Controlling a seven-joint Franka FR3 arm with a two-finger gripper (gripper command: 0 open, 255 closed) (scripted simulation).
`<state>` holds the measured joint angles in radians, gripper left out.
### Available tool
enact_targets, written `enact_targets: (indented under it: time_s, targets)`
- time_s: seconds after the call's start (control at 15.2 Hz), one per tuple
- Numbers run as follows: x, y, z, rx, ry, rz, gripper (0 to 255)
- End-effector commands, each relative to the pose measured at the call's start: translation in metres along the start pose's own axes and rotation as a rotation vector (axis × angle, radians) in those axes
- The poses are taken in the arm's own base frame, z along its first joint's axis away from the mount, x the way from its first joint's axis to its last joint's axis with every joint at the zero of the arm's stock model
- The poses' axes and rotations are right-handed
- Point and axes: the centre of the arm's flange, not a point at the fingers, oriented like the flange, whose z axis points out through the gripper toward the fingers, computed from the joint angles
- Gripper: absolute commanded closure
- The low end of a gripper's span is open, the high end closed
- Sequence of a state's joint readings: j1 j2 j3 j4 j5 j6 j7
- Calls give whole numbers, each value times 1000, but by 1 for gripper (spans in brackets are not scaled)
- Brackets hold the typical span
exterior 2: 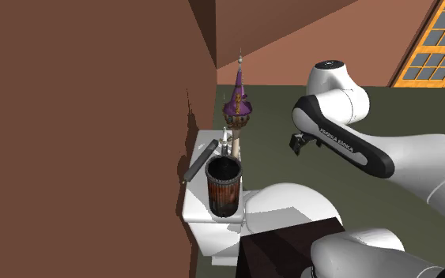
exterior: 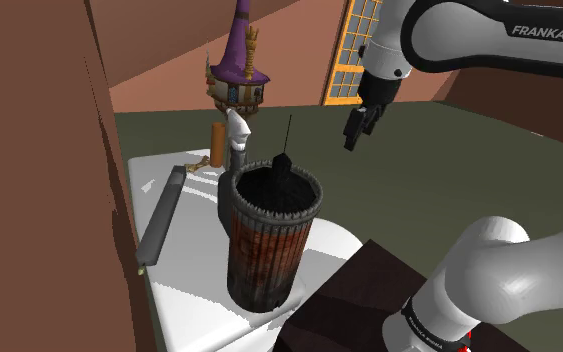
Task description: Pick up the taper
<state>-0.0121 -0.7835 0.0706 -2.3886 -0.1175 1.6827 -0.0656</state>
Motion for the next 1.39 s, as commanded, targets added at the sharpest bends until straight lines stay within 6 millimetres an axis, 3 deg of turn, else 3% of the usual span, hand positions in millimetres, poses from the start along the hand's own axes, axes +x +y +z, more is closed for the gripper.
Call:
enact_targets:
  time_s: [0.0,0.66,1.32]
  targets:
    - [0,0,0,0,0,0,0]
    - [30,-120,20,50,-46,218,0]
    - [84,-231,35,101,-93,436,0]
